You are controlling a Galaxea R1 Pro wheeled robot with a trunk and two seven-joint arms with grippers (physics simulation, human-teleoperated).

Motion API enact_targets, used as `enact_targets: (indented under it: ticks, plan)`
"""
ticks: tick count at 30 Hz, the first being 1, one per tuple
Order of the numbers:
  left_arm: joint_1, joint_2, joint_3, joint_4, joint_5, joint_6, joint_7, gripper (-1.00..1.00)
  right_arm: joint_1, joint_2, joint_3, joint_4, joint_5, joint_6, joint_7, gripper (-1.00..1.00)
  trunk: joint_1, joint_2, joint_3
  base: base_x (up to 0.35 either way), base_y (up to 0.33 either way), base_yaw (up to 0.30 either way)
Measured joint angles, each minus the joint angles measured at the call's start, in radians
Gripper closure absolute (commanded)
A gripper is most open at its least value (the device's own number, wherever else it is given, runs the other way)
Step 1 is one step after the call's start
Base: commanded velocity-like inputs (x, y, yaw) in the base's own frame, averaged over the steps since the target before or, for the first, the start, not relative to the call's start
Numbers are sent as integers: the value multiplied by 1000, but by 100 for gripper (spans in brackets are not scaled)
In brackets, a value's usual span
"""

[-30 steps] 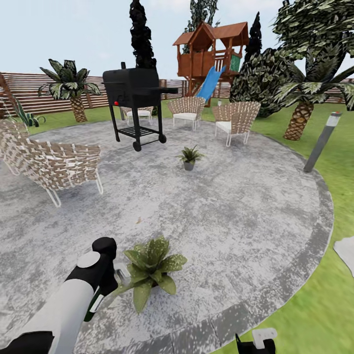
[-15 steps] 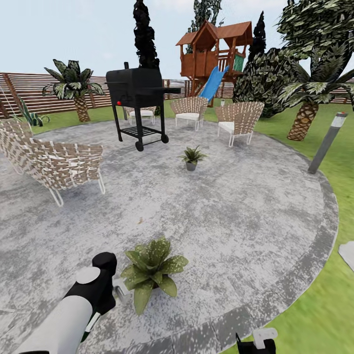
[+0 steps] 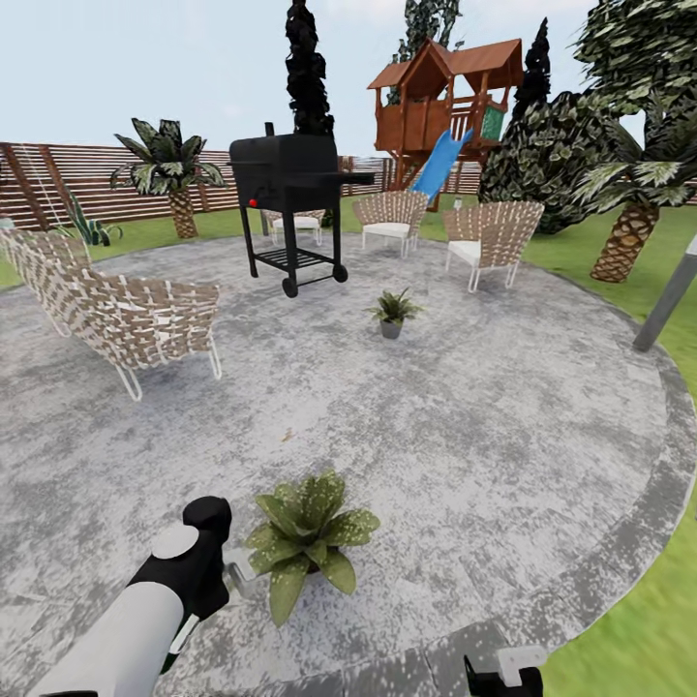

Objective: Pick up the pesticide atomizer in the garden and spray insectifuge to fully cover both potted plants in the garden.

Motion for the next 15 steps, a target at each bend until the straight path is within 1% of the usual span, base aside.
enact_targets:
  ticks: [4,7,12,15]
  plan:
    - [0,-1,0,-7,0,0,6,100,0,-5,0,1,2,-1,1,-100,0,0,0,9,0,3]
    - [0,0,1,-10,0,0,7,100,0,-3,1,1,1,0,1,-100,0,0,0,168,-144,42]
    - [0,-1,2,-11,0,0,7,100,0,-3,2,1,0,0,0,-100,0,0,0,199,-206,253]
    - [0,-1,2,-11,0,0,7,100,0,-3,2,1,0,0,1,-100,0,0,0,133,-246,277]
